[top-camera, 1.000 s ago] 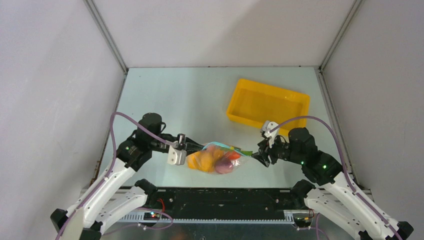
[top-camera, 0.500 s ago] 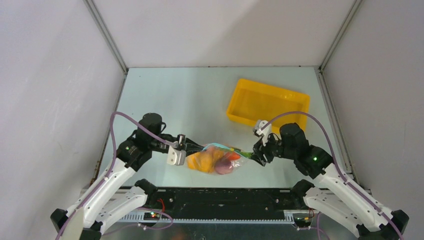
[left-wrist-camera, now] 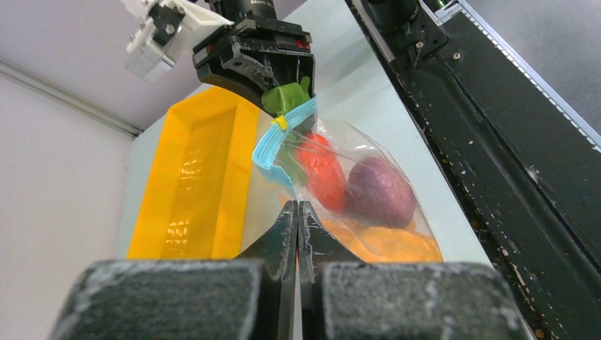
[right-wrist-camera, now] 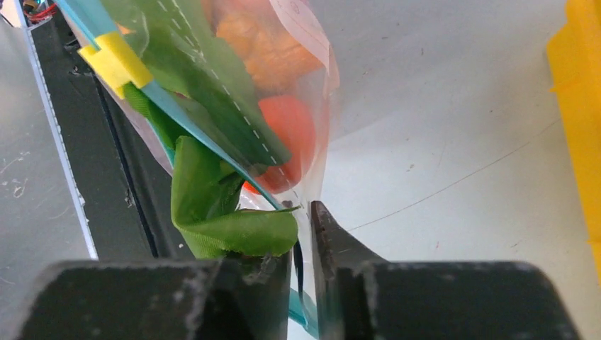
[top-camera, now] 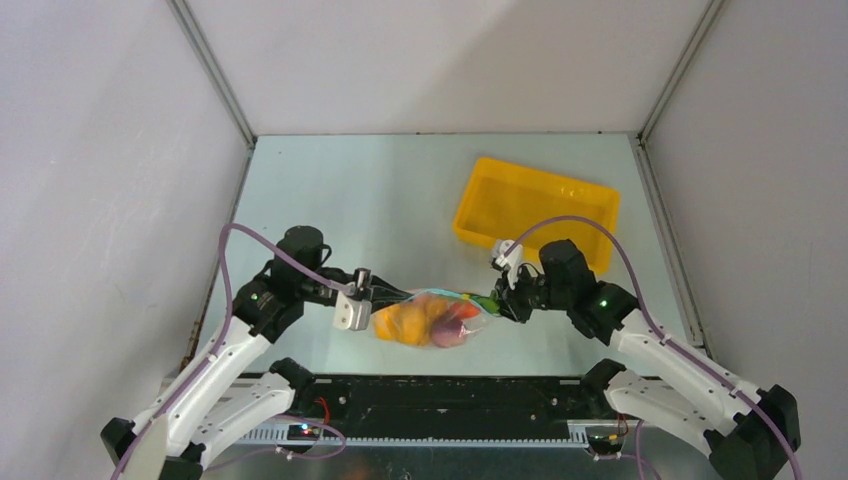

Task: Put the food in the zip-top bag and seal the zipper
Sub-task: Adjust the zipper food storage bag at the center of the board.

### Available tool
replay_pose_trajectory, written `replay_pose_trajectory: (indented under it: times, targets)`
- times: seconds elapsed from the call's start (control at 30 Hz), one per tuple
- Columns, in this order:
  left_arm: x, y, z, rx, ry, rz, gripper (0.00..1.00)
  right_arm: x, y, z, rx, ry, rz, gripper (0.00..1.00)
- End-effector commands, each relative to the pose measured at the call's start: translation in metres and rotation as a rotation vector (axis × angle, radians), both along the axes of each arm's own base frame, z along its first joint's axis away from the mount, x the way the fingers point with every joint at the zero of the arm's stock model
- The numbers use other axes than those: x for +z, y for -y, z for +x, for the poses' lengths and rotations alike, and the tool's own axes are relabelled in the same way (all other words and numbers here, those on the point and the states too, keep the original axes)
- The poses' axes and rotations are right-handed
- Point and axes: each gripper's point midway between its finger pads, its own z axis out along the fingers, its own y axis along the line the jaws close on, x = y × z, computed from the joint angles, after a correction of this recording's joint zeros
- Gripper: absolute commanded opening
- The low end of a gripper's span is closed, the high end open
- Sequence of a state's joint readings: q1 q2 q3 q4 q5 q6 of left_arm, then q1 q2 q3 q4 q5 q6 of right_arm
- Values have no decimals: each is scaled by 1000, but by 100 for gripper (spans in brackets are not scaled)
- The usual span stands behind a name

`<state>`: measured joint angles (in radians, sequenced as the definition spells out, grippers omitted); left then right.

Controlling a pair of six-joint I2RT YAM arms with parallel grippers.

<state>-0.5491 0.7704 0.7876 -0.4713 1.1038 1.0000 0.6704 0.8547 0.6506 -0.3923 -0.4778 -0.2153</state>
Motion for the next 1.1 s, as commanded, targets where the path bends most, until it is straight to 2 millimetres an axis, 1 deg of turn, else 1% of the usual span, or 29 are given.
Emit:
replay_pose_trajectory:
  times: [0.0,0.03,0.07,0.1,0.13,0.2,0.23,0.33,0.37,0.4,0.43,0.47,0.5,0.53,0.57,0.6,0.63,0.67,0.7,0.73,0.77,0.8,0.83,0.9,0.93,0.97,1.0,1.03,1.07]
  targets:
    - [23,2,1,-5,63,-70,0,4,2,5,-36,12,19,13]
    - [26,2,3,13,62,-75,0,6,7,10,-80,13,17,6]
    - [32,2,8,34,86,-87,0,13,13,15,-127,43,27,1]
    - [35,2,9,47,86,-94,0,18,16,16,-158,48,41,0]
    - [39,2,12,59,99,-106,0,29,24,21,-210,78,68,0]
    - [42,3,15,72,95,-126,0,48,31,19,-240,120,127,0]
    - [42,3,15,80,60,-131,0,60,33,16,-238,148,164,0]
    - [41,8,19,83,31,-162,0,92,25,2,-183,159,280,0]
    - [48,9,20,86,25,-190,0,105,22,-2,-165,166,311,0]
    - [42,11,22,95,-29,-189,0,116,17,-10,-124,155,351,0]
    - [49,13,25,96,-6,-221,0,132,14,-13,-102,161,381,0]
    - [44,15,27,103,-55,-218,0,140,9,-20,-66,148,406,0]
    - [49,16,29,104,-44,-237,0,152,5,-23,-44,154,422,0]
    - [45,18,31,106,-79,-232,0,158,-2,-27,-13,156,435,0]
    - [49,20,33,104,-75,-246,0,157,-14,-29,23,136,425,0]
    - [45,22,35,106,-118,-243,0,153,-19,-25,22,139,395,0]
    - [49,23,36,104,-115,-258,0,149,-35,-25,57,112,347,0]
    - [47,25,40,113,-151,-255,0,133,-34,-16,16,99,252,0]
    - [50,26,42,117,-152,-261,0,123,-47,-12,22,77,187,0]
    - [48,28,43,120,-174,-256,0,111,-45,1,-40,84,122,0]
    - [49,28,45,128,-183,-255,0,98,-49,9,-66,68,72,0]
    - [48,28,46,134,-186,-253,0,89,-43,20,-147,64,25,0]
    - [45,27,48,151,-199,-244,0,78,-27,39,-275,80,-50,0]
    - [39,24,49,182,-201,-236,0,72,-3,54,-443,81,-126,0]
    - [40,22,48,190,-191,-241,0,65,26,60,-570,93,-211,3]
    - [36,21,49,209,-194,-239,0,66,38,61,-619,100,-235,5]
    - [38,19,48,213,-182,-248,0,65,51,58,-653,102,-261,11]
    - [34,17,48,225,-181,-249,0,62,51,53,-632,88,-254,13]
    - [35,16,47,230,-178,-257,0,67,50,49,-616,90,-214,14]
